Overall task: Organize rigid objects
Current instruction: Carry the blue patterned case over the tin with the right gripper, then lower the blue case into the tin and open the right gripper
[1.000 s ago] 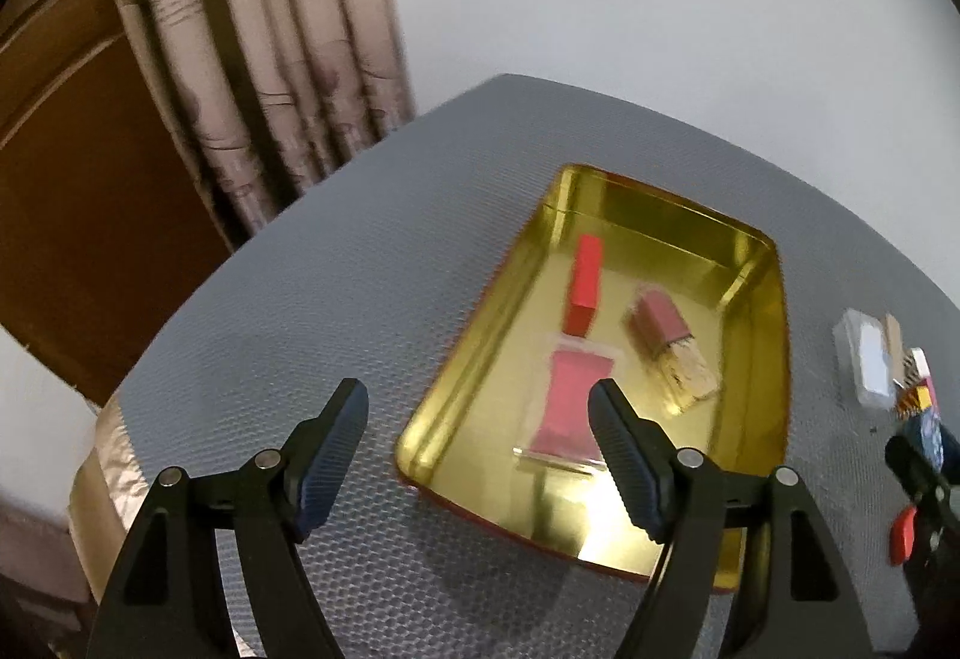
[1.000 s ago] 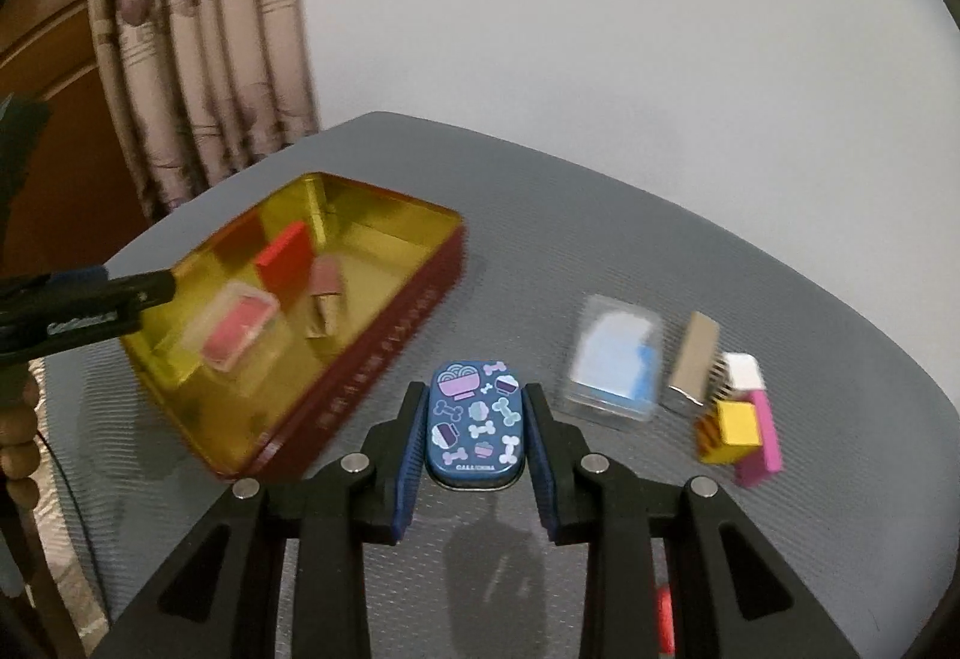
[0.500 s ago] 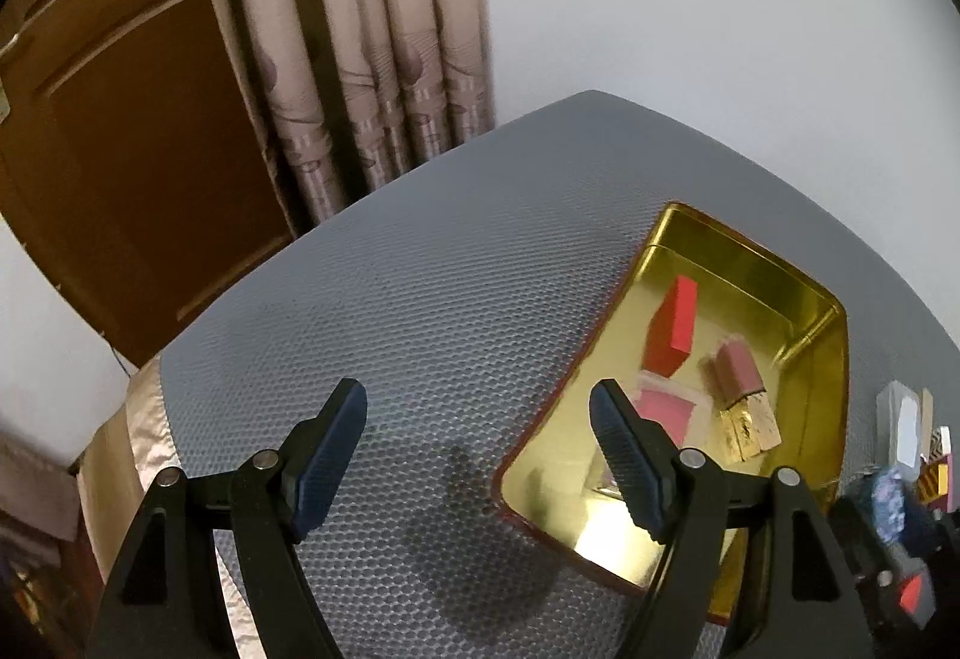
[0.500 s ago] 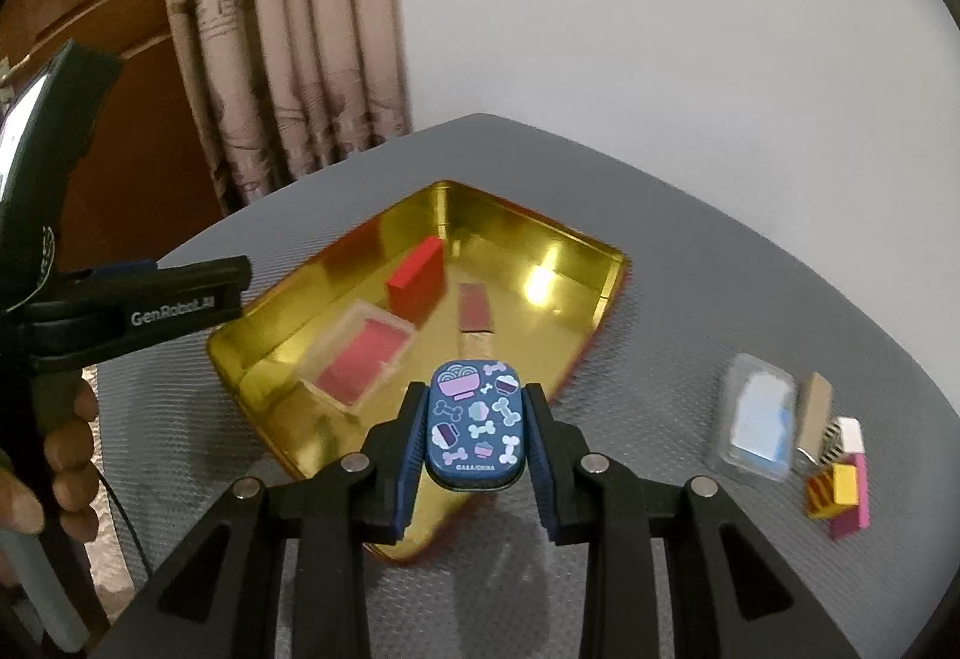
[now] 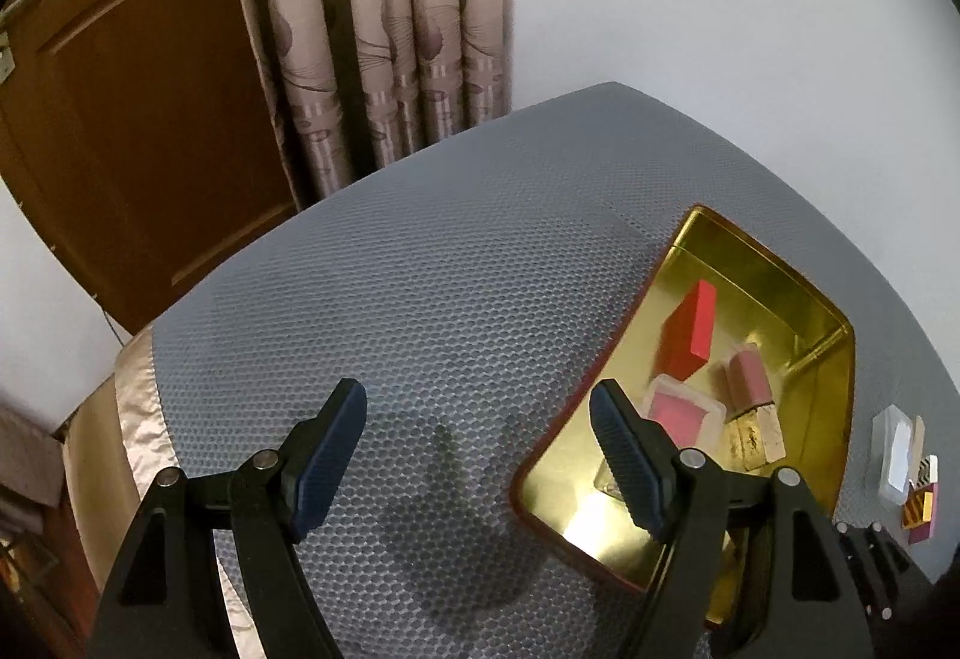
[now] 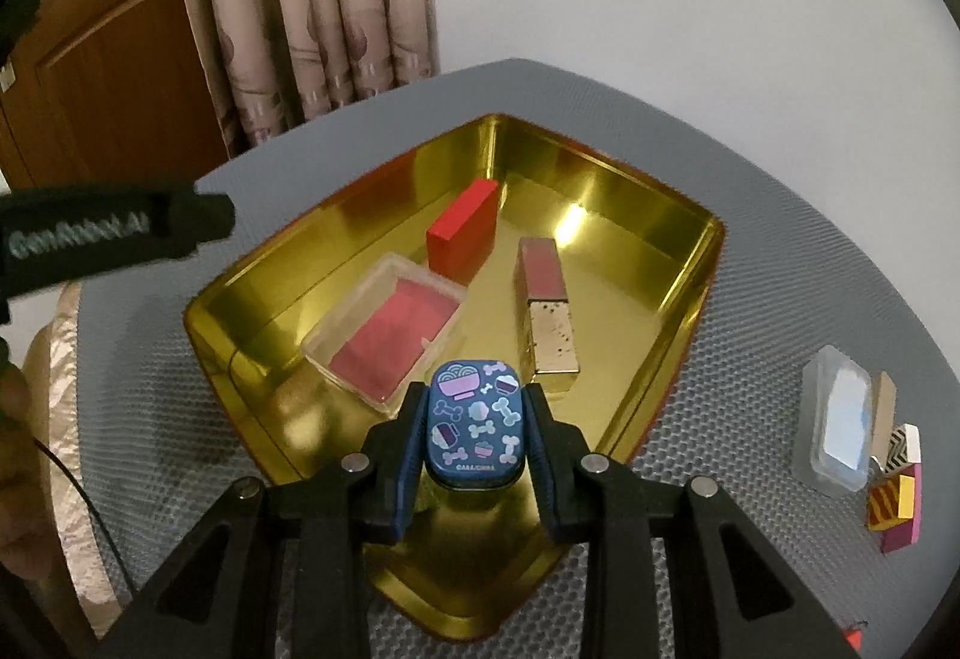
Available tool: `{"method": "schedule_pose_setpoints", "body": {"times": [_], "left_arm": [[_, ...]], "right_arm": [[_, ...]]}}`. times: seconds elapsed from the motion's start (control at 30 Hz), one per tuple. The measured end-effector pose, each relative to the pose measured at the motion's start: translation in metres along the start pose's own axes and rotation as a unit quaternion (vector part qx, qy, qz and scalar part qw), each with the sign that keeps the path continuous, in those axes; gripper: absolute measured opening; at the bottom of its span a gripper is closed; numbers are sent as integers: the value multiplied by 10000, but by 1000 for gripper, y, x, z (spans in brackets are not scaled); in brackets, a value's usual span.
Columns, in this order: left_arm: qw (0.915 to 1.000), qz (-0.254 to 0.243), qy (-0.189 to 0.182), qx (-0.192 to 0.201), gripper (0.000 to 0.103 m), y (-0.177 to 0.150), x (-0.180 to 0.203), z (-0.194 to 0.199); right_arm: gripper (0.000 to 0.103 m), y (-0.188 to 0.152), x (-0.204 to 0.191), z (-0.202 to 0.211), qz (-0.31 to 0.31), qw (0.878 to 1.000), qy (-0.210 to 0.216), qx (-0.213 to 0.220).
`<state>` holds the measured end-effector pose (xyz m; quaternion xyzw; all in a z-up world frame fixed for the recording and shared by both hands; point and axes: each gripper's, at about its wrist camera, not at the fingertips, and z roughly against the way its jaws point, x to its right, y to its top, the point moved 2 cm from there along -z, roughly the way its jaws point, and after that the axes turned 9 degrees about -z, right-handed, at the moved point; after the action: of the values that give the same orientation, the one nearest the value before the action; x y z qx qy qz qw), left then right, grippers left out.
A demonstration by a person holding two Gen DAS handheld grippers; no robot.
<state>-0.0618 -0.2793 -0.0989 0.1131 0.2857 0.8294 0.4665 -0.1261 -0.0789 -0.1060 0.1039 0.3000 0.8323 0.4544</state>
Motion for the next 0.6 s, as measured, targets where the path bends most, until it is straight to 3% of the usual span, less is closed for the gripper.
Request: {"method": "schedule_pose_setpoints", "body": {"times": [0.6], "left_arm": [[9997,173,63,-130,74,-3,-10,-7]], "right_arm": [[31,-5,-4,-12,100,9999,-110,-72]]}}
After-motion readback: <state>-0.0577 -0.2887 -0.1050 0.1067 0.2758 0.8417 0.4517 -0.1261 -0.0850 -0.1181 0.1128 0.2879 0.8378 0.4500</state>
